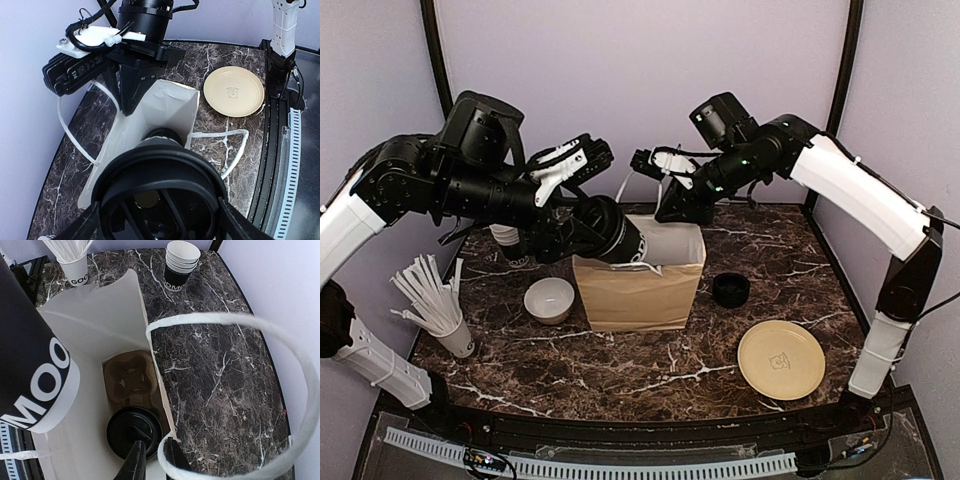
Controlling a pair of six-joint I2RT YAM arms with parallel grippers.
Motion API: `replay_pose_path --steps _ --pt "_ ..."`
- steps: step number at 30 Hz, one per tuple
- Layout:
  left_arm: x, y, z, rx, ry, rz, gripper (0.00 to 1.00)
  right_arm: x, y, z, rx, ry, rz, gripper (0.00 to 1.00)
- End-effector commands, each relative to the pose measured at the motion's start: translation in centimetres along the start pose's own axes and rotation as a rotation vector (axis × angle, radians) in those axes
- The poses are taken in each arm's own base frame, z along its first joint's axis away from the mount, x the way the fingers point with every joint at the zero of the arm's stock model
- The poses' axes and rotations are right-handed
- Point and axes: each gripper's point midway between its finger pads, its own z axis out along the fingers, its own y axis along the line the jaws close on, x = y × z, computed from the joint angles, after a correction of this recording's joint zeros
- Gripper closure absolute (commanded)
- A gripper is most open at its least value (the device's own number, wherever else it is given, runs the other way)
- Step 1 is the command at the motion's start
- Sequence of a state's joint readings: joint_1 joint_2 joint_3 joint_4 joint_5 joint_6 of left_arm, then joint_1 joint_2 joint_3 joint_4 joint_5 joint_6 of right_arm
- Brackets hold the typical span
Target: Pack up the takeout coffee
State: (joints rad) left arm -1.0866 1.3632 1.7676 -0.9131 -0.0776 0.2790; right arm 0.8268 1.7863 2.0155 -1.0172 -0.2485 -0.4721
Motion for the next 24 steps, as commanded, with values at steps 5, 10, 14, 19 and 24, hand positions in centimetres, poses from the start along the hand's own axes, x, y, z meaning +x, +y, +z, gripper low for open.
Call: replay_pose_path --steps 5,10,14,19,24 --pt "0.9 0.0 1.1 -0.015 0.039 0.007 0.41 -3.5 -0.1 -2.4 0.012 -0.12 -0.021 0.85" --pt "1.4 0.0 1.3 -0.019 0.056 0.0 0.42 -5.0 -0.4 -2.9 0.014 -0.166 -0.024 0.85" --pt "1.9 0.0 1.6 -0.026 0.078 0.002 0.42 -5.6 -0.4 -3.2 0.009 -0.184 -0.033 1.0" --pt "2.1 0.6 1.6 -0.059 0.089 0.007 0.42 -5.0 2.2 -3.6 -0.109 -0.197 -0.062 1.0" --pt "2.5 0.7 1.5 -0.072 0.111 0.012 0.42 -5.1 6.5 -6.4 -0.291 -0.271 -0.126 1.0"
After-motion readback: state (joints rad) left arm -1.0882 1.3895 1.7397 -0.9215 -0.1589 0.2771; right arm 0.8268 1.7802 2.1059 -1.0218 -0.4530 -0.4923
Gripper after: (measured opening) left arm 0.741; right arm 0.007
